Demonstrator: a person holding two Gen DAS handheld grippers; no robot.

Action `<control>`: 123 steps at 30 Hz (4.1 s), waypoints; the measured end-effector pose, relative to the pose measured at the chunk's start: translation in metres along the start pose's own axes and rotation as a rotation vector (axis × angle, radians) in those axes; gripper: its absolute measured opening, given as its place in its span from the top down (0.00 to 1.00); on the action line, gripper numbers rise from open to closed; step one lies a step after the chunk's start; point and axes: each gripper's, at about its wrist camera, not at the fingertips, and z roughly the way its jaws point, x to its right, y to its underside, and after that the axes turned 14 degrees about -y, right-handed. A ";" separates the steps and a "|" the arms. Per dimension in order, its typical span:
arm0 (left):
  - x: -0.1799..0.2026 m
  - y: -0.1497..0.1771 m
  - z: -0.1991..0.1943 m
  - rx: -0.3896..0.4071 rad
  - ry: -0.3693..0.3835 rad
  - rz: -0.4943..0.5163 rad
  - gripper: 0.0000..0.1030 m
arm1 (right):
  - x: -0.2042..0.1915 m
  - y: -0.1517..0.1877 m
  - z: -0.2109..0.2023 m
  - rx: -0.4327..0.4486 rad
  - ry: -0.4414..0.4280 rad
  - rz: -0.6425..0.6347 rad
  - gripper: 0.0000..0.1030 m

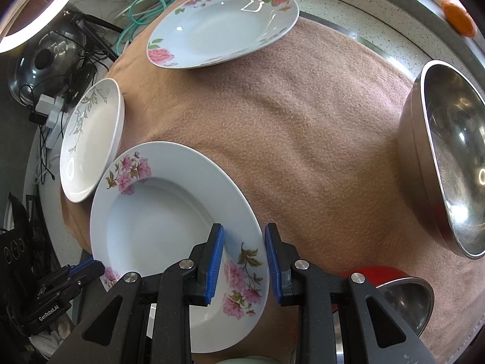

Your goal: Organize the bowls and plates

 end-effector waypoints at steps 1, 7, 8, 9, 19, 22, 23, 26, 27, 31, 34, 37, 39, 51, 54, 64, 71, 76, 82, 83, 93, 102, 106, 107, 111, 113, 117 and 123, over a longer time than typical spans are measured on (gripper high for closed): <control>0.000 0.001 0.000 -0.002 0.000 0.001 0.87 | -0.001 0.000 0.001 -0.003 0.003 -0.005 0.75; -0.006 0.010 -0.001 -0.014 0.009 -0.004 0.87 | -0.006 -0.002 0.002 -0.010 0.016 -0.030 0.75; -0.007 0.010 -0.002 -0.014 0.011 -0.007 0.87 | -0.007 -0.002 0.002 -0.010 0.017 -0.032 0.75; -0.008 0.011 -0.002 -0.014 0.011 -0.008 0.87 | -0.008 -0.002 0.002 -0.010 0.018 -0.033 0.75; -0.011 0.013 -0.004 -0.012 0.006 -0.001 0.87 | -0.011 0.000 0.004 -0.020 0.026 -0.043 0.75; -0.012 0.013 -0.004 -0.011 0.003 0.001 0.87 | -0.011 0.002 0.004 -0.026 0.027 -0.046 0.75; -0.012 0.012 -0.004 -0.011 0.002 0.000 0.87 | -0.011 0.002 0.004 -0.028 0.030 -0.051 0.75; -0.011 0.012 -0.004 -0.006 -0.004 0.007 0.87 | -0.012 0.003 0.004 -0.029 0.035 -0.052 0.75; -0.011 0.012 -0.004 -0.006 -0.003 0.008 0.87 | -0.012 0.003 0.005 -0.029 0.036 -0.050 0.75; -0.011 0.011 -0.004 -0.006 0.001 0.014 0.87 | -0.012 0.002 0.005 -0.029 0.041 -0.051 0.75; -0.010 0.011 -0.006 0.004 -0.008 0.026 0.87 | -0.013 0.002 0.005 -0.028 0.049 -0.051 0.75; -0.011 0.010 -0.010 0.020 -0.019 0.034 0.87 | -0.014 0.003 0.003 -0.015 0.057 -0.051 0.75; -0.013 0.008 -0.012 0.028 -0.026 0.034 0.87 | -0.016 0.003 0.001 -0.005 0.061 -0.054 0.75; -0.025 -0.003 -0.038 0.079 -0.023 0.078 0.87 | -0.019 0.011 -0.033 0.106 0.061 0.005 0.73; -0.030 -0.010 -0.048 0.102 -0.027 0.097 0.87 | -0.025 0.017 -0.044 0.153 0.069 0.018 0.67; -0.057 -0.038 -0.079 0.169 -0.023 0.144 0.87 | -0.055 0.039 -0.064 0.280 0.080 0.045 0.63; -0.069 -0.064 -0.107 0.229 -0.020 0.202 0.86 | -0.075 0.052 -0.076 0.411 0.059 0.107 0.63; -0.071 -0.083 -0.122 0.265 -0.006 0.241 0.86 | -0.091 0.060 -0.087 0.511 0.067 0.141 0.63; -0.061 -0.097 -0.131 0.293 0.003 0.294 0.86 | -0.098 0.063 -0.103 0.586 0.029 0.174 0.63; -0.058 -0.100 -0.132 0.294 0.004 0.301 0.86 | -0.099 0.062 -0.106 0.590 0.033 0.166 0.63; -0.022 -0.124 -0.132 0.320 -0.037 0.331 0.86 | -0.080 0.041 -0.120 0.593 -0.029 0.164 0.59; 0.023 -0.155 -0.112 0.300 -0.050 0.414 0.86 | -0.062 0.022 -0.125 0.594 -0.085 0.186 0.59; 0.040 -0.175 -0.092 0.253 -0.006 0.459 0.86 | -0.057 0.010 -0.128 0.619 -0.101 0.220 0.59; 0.045 -0.180 -0.086 0.245 -0.004 0.473 0.86 | -0.055 0.007 -0.128 0.625 -0.105 0.230 0.59; 0.061 -0.200 -0.065 0.206 0.018 0.517 0.86 | -0.042 -0.005 -0.120 0.639 -0.121 0.307 0.59; 0.067 -0.211 -0.054 0.189 0.027 0.527 0.86 | -0.035 -0.013 -0.115 0.637 -0.122 0.345 0.59; 0.073 -0.230 -0.033 0.152 0.039 0.547 0.86 | -0.020 -0.031 -0.103 0.633 -0.131 0.407 0.59; 0.075 -0.255 -0.004 0.093 0.049 0.540 0.86 | -0.004 -0.065 -0.082 0.602 -0.105 0.442 0.62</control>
